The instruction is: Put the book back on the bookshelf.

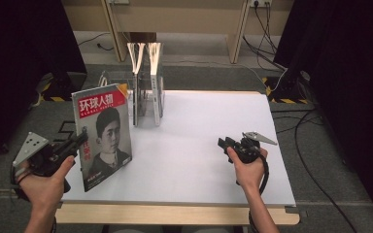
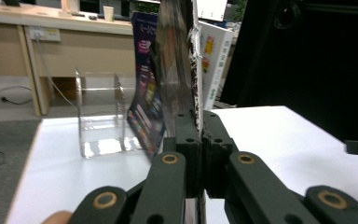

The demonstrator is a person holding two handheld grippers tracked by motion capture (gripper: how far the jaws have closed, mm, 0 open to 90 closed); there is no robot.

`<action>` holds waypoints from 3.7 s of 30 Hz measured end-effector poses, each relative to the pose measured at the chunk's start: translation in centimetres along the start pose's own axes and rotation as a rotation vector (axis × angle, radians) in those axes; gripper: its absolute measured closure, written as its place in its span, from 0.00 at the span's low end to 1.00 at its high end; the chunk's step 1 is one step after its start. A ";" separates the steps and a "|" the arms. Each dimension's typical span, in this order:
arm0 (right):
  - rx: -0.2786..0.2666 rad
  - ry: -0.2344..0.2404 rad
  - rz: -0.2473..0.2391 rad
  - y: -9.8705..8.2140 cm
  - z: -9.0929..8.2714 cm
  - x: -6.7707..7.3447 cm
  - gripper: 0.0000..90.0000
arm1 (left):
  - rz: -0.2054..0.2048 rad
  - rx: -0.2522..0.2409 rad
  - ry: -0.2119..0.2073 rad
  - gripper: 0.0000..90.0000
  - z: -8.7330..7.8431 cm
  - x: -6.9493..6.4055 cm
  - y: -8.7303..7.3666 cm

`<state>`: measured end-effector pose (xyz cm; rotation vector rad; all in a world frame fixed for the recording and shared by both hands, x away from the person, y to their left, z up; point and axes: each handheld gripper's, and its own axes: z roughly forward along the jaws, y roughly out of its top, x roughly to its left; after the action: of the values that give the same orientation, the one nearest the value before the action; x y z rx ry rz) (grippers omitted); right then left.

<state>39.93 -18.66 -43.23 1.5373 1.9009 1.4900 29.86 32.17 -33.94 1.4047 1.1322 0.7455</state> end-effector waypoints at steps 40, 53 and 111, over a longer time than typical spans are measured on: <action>0.018 -0.013 0.013 -0.8 0.0 -1.2 0.69 | -0.051 -0.069 0.170 0.96 9.6 6.5 4.0; 0.022 -0.020 0.017 -1.1 0.0 -1.8 0.69 | -0.034 -0.068 0.196 0.96 13.7 6.7 5.4; 0.042 -0.009 0.025 -1.2 0.1 -1.6 0.69 | 0.052 0.041 0.164 0.90 9.0 5.4 -3.1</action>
<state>39.93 -19.85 -44.88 1.5887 1.9271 1.4597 39.23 33.67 -39.39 1.4322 1.2472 0.8921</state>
